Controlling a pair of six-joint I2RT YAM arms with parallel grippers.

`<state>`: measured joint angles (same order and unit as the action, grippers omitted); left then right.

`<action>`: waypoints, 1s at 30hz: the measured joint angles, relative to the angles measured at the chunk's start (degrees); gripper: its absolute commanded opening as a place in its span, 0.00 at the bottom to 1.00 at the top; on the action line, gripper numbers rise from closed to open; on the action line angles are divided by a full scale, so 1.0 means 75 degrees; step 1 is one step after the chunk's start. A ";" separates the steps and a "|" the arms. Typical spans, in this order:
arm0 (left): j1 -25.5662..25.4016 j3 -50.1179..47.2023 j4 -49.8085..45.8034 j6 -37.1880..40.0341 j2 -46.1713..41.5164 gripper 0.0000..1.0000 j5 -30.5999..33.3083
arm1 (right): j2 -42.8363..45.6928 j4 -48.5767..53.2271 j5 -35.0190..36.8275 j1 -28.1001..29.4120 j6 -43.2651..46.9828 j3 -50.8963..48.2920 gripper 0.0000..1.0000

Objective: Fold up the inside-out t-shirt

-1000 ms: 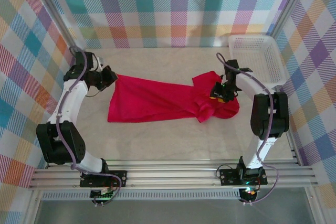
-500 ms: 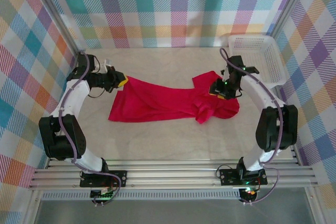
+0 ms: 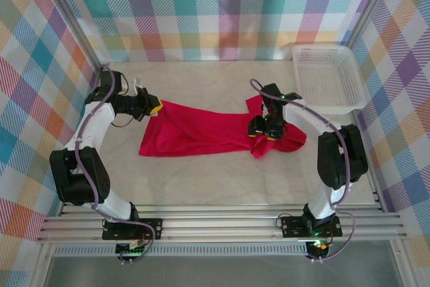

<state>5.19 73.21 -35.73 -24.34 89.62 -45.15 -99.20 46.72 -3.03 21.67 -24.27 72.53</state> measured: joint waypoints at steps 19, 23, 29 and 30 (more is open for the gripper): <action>0.0114 0.0006 -0.0052 0.0015 -0.0003 0.00 0.0154 | -0.0691 0.0414 0.0411 -0.0175 0.0274 0.0833 0.00; 0.0475 0.0338 -0.0224 -0.0140 -0.0003 0.00 0.0469 | -0.0493 0.1186 0.0522 -0.0405 0.0536 0.2600 0.00; 0.1201 0.1722 -0.0291 -0.0431 -0.0015 0.00 0.1265 | 0.0423 0.2090 0.0306 -0.1358 0.0828 0.5365 0.00; 0.1323 0.1877 -0.0286 -0.0449 -0.0026 0.00 0.1370 | 0.0565 0.2215 0.0256 -0.1515 0.0863 0.5703 0.00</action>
<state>15.11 87.29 -37.87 -27.70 89.43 -34.87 -94.96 63.33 -1.10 10.31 -17.80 115.31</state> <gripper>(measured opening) 0.050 0.049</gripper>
